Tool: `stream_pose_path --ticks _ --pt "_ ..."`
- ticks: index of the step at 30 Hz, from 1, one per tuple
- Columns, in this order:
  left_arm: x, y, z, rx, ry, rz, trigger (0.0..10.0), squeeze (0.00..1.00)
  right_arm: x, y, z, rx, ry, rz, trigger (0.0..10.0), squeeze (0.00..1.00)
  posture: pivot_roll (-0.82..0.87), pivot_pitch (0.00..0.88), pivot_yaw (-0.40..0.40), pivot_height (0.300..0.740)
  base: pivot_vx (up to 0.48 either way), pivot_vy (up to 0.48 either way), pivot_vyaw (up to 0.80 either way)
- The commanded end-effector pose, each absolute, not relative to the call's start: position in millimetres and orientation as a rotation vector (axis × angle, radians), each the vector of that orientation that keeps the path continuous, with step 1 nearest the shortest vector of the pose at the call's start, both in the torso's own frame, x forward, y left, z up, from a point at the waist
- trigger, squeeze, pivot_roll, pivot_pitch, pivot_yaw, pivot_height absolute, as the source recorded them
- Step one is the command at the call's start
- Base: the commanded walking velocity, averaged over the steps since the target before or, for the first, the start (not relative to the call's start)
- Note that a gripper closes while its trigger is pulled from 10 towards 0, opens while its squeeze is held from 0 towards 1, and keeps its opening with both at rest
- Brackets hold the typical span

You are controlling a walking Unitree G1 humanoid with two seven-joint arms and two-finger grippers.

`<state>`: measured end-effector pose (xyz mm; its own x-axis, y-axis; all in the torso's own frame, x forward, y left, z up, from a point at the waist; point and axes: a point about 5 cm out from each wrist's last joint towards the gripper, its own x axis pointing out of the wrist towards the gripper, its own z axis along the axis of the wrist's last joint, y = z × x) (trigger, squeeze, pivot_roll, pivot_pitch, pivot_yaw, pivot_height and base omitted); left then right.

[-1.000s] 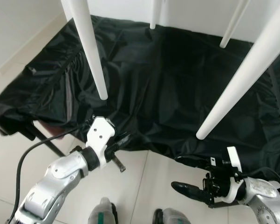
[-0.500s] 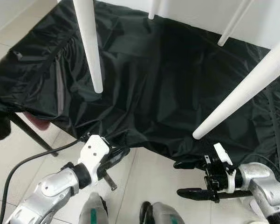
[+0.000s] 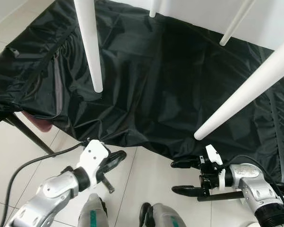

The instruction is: Building children table

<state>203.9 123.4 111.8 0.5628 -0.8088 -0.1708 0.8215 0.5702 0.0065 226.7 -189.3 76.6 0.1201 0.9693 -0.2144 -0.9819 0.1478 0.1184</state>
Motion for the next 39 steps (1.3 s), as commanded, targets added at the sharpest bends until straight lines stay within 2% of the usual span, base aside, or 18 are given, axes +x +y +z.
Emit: stream_pose_path --ticks 1,8,9,12,17,21,25,32,34,35,37,39 --pt "195 114 103 0.037 0.202 -1.154 10.0 0.00 222 -184 72 -0.027 0.260 1.398 10.0 0.00 0.12 0.164 -0.075 0.740 0.000 0.000 0.00" --pt "195 106 93 -0.005 0.222 -1.121 10.0 0.00 215 -174 71 0.042 0.230 1.383 10.0 0.00 0.11 0.168 -0.063 0.740 0.000 0.000 0.00" --pt "195 101 85 -0.031 0.241 -1.101 10.0 0.00 209 -169 65 0.073 0.232 1.374 10.0 0.00 0.09 0.181 -0.032 0.740 0.000 0.000 0.00" --pt "195 94 72 -0.064 0.280 -1.071 10.0 0.00 199 -160 55 0.125 0.238 1.364 10.0 0.00 0.09 0.192 -0.017 0.740 0.000 0.000 0.00" --pt "196 91 64 -0.074 0.299 -1.054 10.0 0.00 194 -156 49 0.150 0.237 1.359 10.0 0.00 0.09 0.192 -0.017 0.740 0.000 0.000 0.00" --pt "199 89 46 -0.064 0.349 -1.036 10.0 0.00 185 -150 32 0.198 0.302 1.335 10.0 0.00 0.07 0.217 0.007 0.740 0.000 0.000 0.00" --pt "203 98 10 -0.044 0.468 -0.961 10.0 0.00 170 -146 1 0.274 0.422 1.234 10.0 0.00 0.06 0.221 0.029 0.740 0.000 0.000 0.00" --pt "206 109 -17 -0.037 0.577 -0.844 10.0 0.00 172 -146 -19 0.309 0.495 1.087 10.0 0.00 0.06 0.228 0.035 0.740 0.000 0.000 0.00" --pt "209 114 -28 -0.017 0.615 -0.779 10.0 0.00 181 -149 -30 0.312 0.528 0.945 10.0 0.00 0.07 0.222 0.031 0.740 0.000 0.000 0.00" --pt "209 114 -28 -0.017 0.615 -0.779 10.0 0.00 181 -149 -30 0.312 0.528 0.945 10.0 0.00 0.07 0.222 0.031 0.740 0.000 0.000 0.00" --pt "216 133 -45 0.069 0.673 -0.567 10.0 0.00 192 -160 -43 0.309 0.589 0.708 10.0 0.00 0.06 0.213 0.030 0.740 0.000 0.000 0.00" --pt "216 133 -45 0.069 0.673 -0.567 10.0 0.00 192 -160 -43 0.309 0.589 0.708 10.0 0.00 0.06 0.213 0.030 0.740 0.000 0.000 0.00"
